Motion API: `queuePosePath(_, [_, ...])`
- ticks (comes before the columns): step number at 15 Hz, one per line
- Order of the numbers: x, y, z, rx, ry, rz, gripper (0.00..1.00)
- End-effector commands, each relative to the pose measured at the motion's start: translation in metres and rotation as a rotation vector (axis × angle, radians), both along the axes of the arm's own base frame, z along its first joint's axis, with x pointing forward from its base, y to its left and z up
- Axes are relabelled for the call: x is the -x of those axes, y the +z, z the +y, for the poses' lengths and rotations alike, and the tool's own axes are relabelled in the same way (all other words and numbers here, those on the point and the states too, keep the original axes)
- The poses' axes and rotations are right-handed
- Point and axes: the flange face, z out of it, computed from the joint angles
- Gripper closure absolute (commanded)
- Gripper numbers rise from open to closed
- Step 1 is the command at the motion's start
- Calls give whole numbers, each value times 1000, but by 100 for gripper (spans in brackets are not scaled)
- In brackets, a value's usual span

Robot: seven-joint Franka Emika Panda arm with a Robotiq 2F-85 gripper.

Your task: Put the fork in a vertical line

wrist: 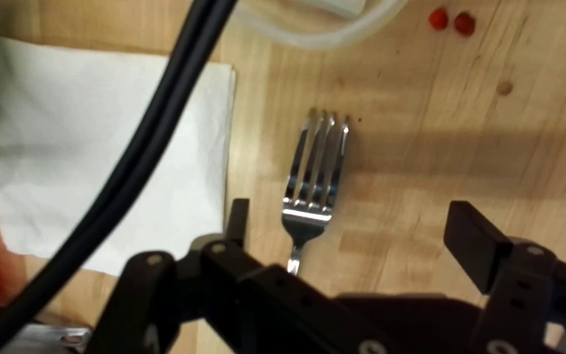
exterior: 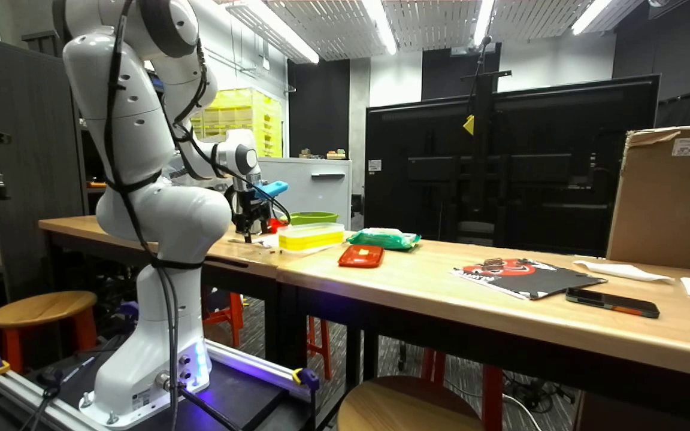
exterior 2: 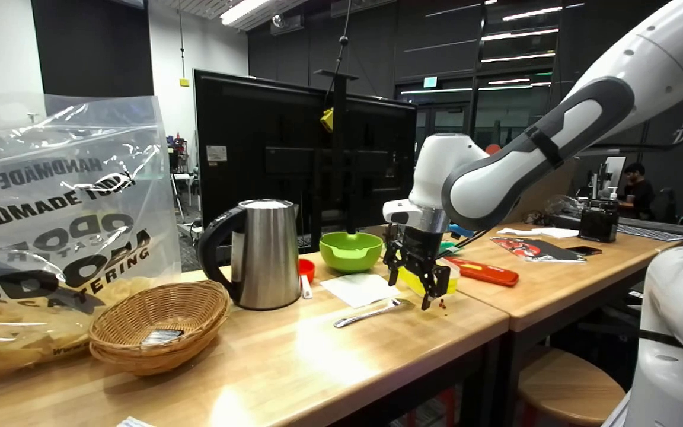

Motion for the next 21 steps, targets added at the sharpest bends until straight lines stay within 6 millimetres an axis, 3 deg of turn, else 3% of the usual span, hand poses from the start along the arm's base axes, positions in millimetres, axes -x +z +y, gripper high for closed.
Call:
queuePosePath(1, [-31,-12,38,-45,-53,-29,0])
queuePosePath(5, [-57,-19,59,-90,-132,-59,0])
queuePosePath(8, [-68,-20,62,-92,-219,-48,0])
queuePosePath(14, [-68,-5,56,-25,-418,-19,0])
queuePosePath(21, [-60,-10,51,-22,-475,69,0])
